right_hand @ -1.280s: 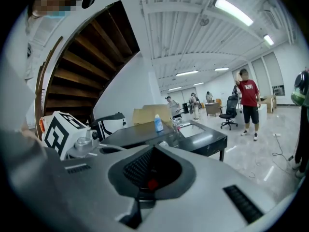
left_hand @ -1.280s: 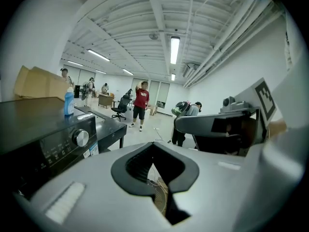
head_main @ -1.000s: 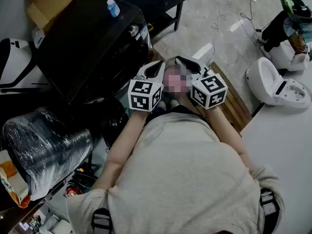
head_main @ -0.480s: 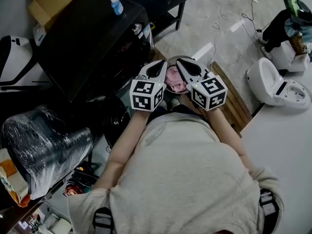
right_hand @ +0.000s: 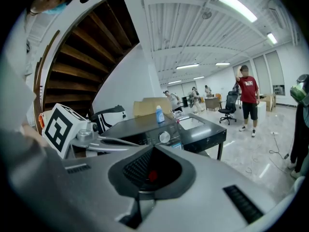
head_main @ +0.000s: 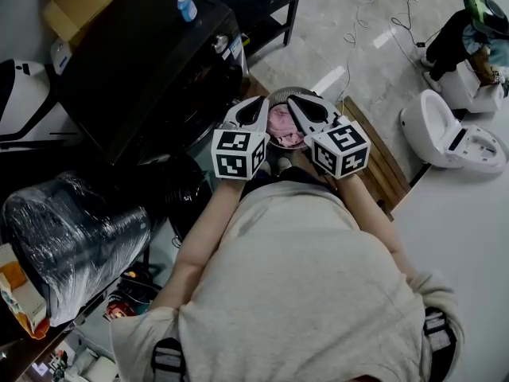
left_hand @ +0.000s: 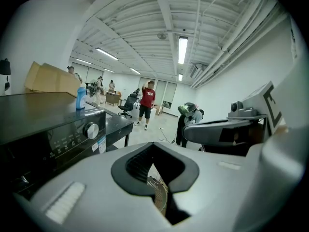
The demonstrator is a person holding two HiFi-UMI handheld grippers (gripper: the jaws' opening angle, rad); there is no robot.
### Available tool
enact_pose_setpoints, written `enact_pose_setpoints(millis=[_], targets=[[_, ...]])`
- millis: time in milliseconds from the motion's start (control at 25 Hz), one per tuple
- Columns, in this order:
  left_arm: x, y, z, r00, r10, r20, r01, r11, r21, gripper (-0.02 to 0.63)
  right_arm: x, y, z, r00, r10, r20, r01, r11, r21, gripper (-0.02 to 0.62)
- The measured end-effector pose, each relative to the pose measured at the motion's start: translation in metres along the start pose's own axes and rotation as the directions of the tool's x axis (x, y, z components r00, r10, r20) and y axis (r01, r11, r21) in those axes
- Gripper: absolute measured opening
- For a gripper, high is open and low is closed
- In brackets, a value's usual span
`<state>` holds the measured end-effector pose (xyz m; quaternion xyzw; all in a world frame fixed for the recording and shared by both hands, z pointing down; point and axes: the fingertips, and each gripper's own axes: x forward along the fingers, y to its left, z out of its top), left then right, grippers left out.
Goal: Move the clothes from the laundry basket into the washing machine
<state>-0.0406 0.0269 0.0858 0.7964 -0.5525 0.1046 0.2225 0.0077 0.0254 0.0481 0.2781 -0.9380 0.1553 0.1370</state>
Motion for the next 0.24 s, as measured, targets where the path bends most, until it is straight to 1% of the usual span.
enact_pose_setpoints(millis=[240], targets=[[-0.0023, -0.0012, 0.0004, 1.000, -0.008, 0.000, 0.008, 1.000, 0.010, 0.009, 0.0019, 0.0039, -0.0002, 1.000, 0.001, -0.009, -0.001, 1.000, -0.007, 0.008]])
